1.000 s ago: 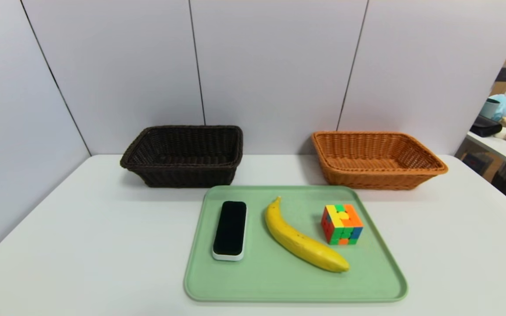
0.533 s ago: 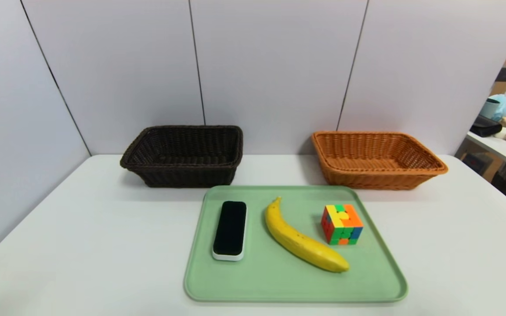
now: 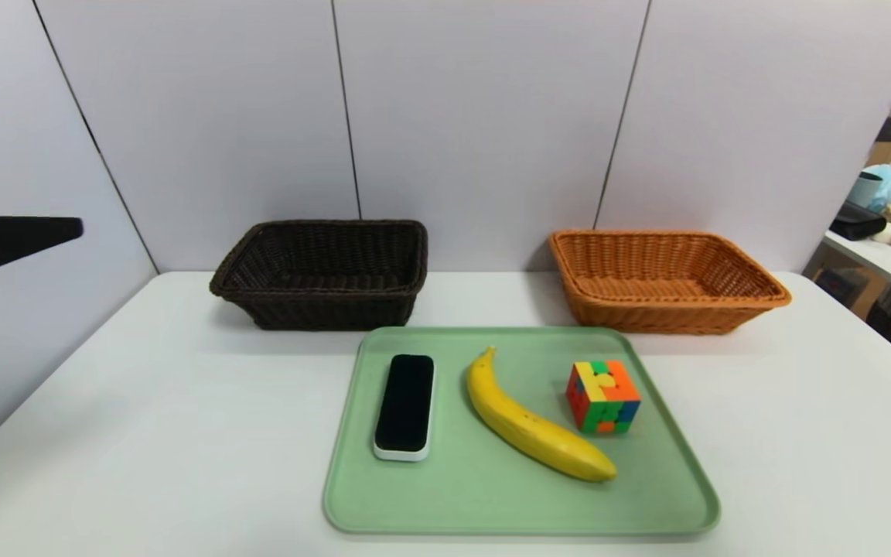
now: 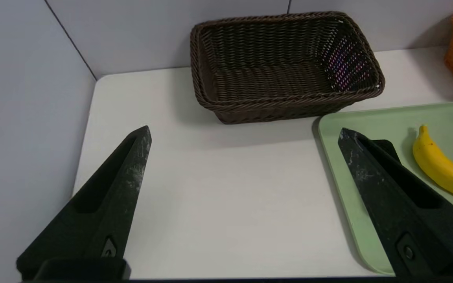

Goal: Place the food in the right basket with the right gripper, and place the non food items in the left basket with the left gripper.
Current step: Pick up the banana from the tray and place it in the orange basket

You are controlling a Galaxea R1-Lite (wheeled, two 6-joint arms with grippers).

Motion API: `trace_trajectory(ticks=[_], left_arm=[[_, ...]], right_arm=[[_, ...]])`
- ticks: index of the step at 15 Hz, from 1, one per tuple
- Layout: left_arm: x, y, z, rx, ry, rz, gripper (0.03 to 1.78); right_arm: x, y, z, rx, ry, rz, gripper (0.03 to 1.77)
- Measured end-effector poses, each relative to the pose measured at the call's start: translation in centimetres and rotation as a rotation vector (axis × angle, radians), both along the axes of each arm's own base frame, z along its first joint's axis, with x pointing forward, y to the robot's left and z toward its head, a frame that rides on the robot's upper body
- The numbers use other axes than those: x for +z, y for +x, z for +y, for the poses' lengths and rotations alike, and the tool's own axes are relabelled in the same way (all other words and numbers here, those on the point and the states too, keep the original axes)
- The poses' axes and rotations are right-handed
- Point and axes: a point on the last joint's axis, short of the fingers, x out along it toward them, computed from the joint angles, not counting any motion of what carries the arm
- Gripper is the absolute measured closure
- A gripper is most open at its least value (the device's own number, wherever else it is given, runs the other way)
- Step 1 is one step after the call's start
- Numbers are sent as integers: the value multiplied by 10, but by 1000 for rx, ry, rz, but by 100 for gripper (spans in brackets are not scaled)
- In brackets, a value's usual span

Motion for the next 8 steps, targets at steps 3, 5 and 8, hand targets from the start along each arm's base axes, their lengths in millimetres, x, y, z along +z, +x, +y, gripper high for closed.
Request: trace_trajectory(ticks=[3,5,8], left_arm=[[-18,20,-12,5,-7,98,12],[-33,29,-21,14,-10,165,12],[-52,37,-30,10,-7,244,12]], right_arm=[[-16,27,41,102,-31,101,10],[-33,39,68,174,-79,199,10],[-63,49,97,263,-151,342,10]])
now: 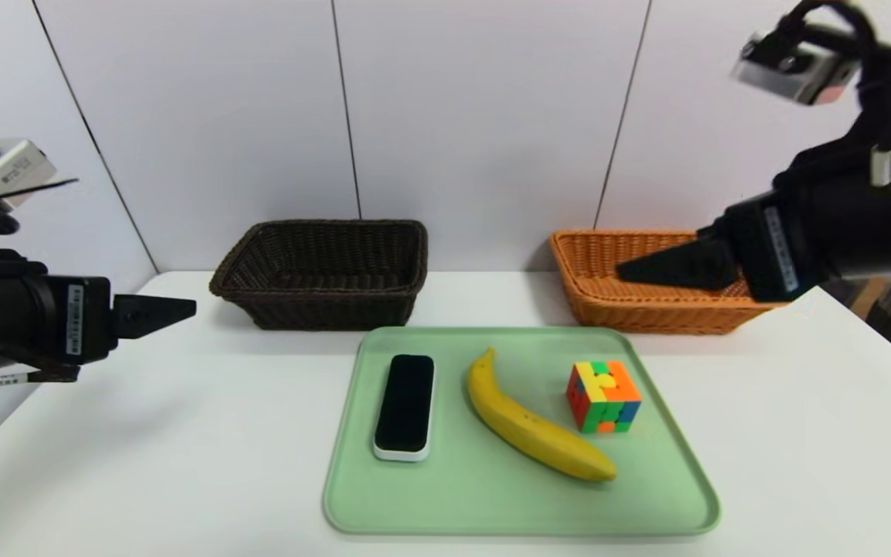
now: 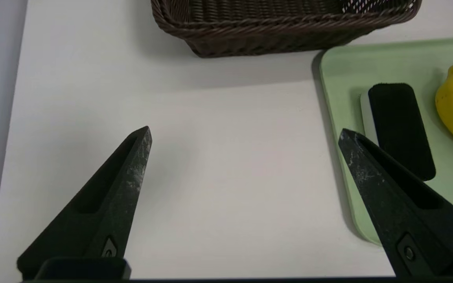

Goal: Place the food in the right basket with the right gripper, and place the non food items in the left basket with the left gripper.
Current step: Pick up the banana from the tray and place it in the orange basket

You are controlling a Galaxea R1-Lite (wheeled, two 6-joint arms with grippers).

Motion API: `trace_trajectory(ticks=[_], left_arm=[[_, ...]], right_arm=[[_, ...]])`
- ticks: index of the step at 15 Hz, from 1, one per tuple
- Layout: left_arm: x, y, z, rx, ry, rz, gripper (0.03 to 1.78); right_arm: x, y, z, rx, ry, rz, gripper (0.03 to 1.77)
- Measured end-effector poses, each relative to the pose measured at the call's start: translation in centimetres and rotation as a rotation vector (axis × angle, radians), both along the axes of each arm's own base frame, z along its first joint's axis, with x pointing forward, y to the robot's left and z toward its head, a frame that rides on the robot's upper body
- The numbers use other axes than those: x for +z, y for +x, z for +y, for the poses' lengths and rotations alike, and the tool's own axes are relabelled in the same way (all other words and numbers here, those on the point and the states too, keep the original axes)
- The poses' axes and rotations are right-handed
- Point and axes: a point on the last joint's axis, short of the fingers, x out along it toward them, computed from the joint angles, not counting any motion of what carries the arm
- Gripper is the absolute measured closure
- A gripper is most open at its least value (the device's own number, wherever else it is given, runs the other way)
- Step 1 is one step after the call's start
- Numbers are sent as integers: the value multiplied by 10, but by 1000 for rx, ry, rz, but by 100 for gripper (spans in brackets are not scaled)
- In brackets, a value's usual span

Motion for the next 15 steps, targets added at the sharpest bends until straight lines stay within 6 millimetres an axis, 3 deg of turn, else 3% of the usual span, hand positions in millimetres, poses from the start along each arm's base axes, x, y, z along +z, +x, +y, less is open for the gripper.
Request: trace_trajectory(ticks=[5,10,15], left_arm=[[-23,17,-6,67,0,-33,12],[-27,20,-12,53,7,-31,12],[-28,16,-16,24,16,-4,12]], right_arm=[[-48,16,30,58,-97,159,10],[-87,39,59,79,-176,245,10],[-112,44,86,128,-236,290,10]])
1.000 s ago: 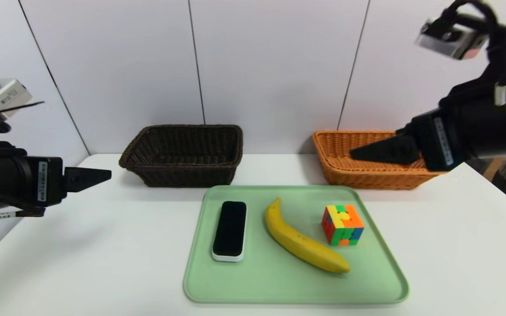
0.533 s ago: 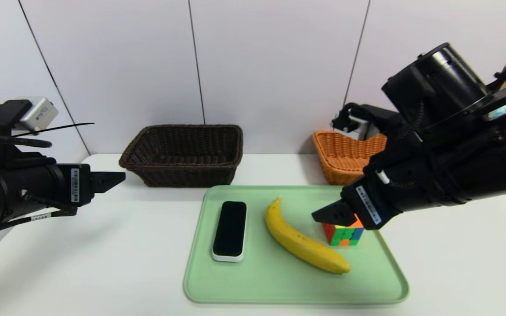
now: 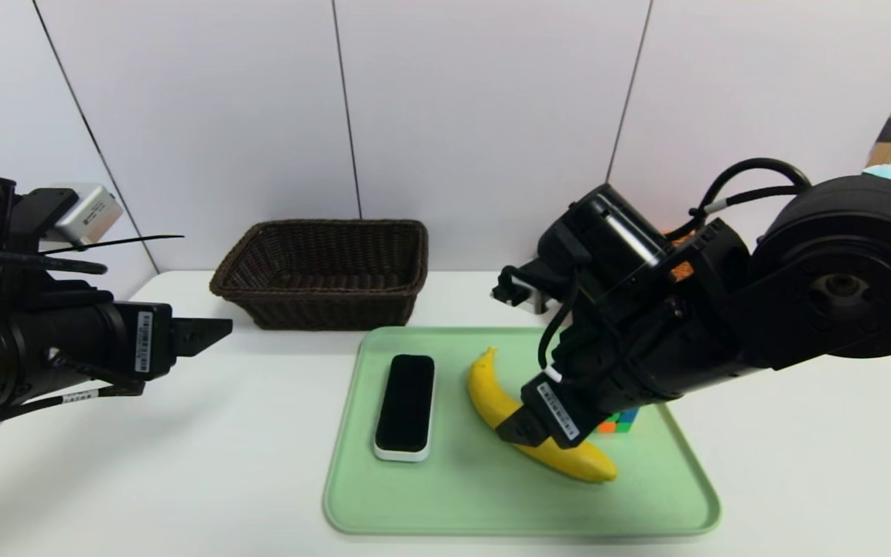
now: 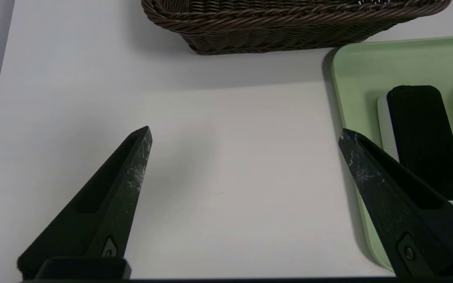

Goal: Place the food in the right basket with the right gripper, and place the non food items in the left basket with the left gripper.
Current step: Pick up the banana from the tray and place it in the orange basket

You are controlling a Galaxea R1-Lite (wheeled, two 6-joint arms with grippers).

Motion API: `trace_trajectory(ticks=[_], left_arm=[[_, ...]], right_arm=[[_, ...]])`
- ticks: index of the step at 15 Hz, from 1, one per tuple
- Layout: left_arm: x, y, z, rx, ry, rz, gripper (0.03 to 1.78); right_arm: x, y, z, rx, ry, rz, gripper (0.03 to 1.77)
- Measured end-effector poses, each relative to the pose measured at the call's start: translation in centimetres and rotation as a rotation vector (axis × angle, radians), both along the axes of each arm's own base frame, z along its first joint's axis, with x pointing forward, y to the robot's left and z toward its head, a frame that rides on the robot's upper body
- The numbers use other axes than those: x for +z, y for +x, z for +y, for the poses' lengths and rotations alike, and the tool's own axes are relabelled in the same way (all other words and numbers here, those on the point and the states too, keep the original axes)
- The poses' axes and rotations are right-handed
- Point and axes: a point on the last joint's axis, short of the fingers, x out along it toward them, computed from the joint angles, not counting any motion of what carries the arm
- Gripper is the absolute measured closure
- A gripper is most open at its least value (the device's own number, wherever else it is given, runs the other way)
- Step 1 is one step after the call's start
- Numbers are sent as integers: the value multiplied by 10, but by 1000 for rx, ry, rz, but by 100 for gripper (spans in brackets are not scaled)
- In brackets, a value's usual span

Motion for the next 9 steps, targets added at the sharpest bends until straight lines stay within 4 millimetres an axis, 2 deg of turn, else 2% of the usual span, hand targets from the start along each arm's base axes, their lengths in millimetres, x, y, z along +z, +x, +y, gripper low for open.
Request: trace_trajectory(ticks=[9], left_arm=[[5,-4,-1,-18,4,26,12]], right_arm=[[-31,22,29,17,-49,50,10]])
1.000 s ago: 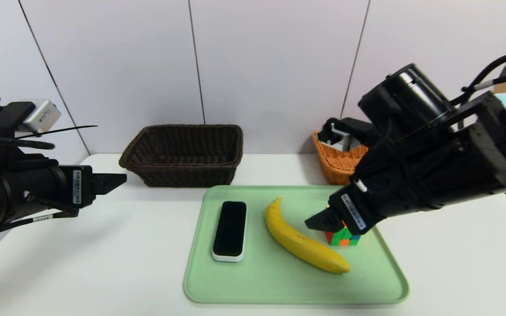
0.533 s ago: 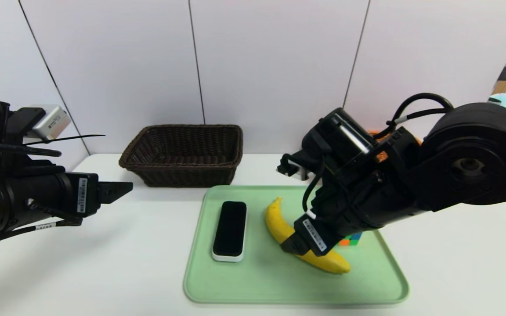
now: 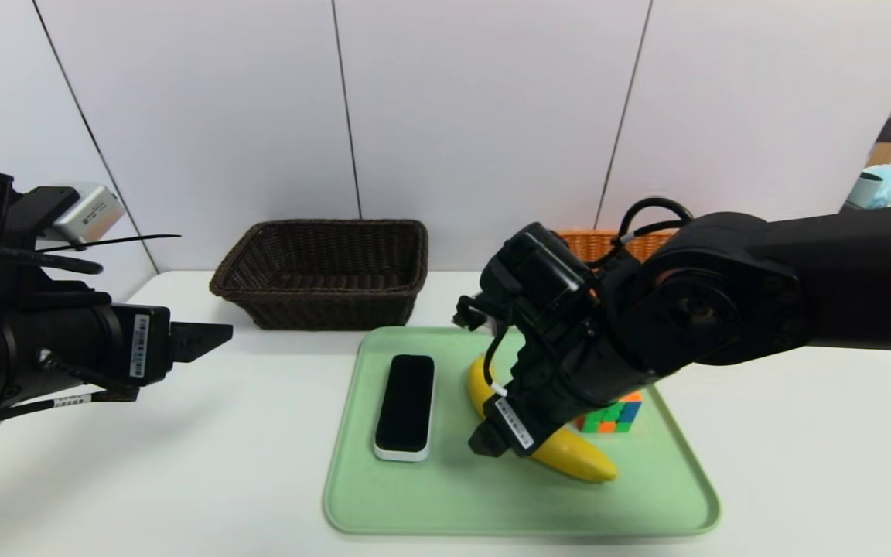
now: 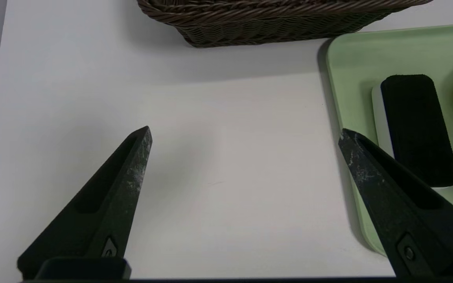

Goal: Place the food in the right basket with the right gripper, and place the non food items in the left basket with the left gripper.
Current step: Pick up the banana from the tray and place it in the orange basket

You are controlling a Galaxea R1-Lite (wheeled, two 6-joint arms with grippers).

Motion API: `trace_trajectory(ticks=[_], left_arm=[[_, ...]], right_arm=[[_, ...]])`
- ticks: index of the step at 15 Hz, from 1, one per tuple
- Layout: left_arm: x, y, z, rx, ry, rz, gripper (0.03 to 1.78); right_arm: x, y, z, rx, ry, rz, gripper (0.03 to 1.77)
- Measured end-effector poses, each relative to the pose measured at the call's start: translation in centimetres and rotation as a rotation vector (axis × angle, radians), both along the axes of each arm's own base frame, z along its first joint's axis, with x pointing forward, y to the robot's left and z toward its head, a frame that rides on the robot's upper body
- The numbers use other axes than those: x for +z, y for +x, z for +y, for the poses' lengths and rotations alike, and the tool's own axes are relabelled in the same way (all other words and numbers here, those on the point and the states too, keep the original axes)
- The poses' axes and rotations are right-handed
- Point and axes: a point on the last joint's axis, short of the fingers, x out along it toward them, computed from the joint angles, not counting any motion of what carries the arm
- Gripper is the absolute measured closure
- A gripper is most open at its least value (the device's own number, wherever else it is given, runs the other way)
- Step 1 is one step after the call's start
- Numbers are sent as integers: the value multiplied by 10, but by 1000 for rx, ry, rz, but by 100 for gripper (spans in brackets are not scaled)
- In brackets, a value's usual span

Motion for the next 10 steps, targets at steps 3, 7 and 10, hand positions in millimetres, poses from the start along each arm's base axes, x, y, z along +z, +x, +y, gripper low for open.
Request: trace_trajectory(ticks=[3,7,10], left_arm=[[2,-1,0,-1,-3,-7,12],[2,-2,1,-2,-5,-7,12],[1,-2,1,-1,-5,-7,12]], right_arm=[[-12,10,8,-6,-15,16,10],[-24,18,10,-20,-40,37,10],[-26,21,11,-24,-41,37,10]])
